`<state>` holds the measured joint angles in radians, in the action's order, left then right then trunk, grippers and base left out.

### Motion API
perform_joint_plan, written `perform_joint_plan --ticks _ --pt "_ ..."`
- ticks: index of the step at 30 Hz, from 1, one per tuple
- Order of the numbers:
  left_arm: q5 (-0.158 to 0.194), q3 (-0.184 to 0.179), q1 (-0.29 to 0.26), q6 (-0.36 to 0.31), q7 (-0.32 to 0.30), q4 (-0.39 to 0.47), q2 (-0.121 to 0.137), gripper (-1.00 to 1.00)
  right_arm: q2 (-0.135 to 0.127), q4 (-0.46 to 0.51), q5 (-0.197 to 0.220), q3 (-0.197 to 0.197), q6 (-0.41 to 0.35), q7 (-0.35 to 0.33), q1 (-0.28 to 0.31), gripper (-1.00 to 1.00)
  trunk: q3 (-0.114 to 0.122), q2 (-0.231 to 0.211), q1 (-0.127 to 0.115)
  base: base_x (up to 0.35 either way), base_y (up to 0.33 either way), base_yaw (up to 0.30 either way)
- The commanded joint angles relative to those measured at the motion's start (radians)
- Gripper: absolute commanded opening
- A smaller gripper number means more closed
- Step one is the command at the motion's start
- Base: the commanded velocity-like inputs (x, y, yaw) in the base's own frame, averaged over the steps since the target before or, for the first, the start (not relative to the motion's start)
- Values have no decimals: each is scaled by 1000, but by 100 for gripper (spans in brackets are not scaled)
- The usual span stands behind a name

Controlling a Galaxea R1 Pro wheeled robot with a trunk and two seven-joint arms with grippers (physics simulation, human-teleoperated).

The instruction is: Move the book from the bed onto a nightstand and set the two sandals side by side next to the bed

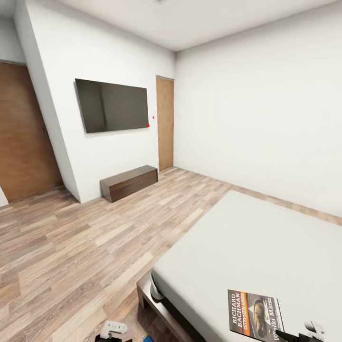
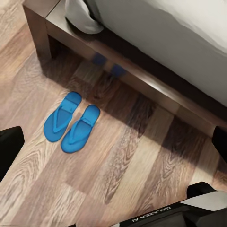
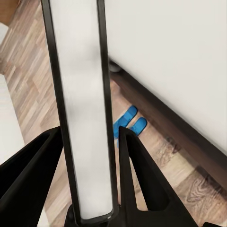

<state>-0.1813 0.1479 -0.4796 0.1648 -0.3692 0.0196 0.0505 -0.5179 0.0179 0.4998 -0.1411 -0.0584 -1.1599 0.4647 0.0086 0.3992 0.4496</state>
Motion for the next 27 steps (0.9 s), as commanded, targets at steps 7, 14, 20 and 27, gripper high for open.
perform_joint_plan --ticks 7,14,20,27 --pt "-10 9 -1 4 -2 -1 0 100 -1 1 11 -2 -6 -3 0 -100 0 1 0 0 0 289" --pt "-10 9 -1 4 -2 -1 0 100 -1 1 11 -2 -6 -3 0 -100 0 1 0 0 0 289" --pt "-10 9 -1 4 -2 -1 0 100 -1 1 11 -2 -6 -3 0 -100 0 1 0 0 0 290" --pt "-9 9 -1 4 -2 -1 0 100 -1 1 11 -2 -7 -3 0 -100 0 1 0 0 0 290"
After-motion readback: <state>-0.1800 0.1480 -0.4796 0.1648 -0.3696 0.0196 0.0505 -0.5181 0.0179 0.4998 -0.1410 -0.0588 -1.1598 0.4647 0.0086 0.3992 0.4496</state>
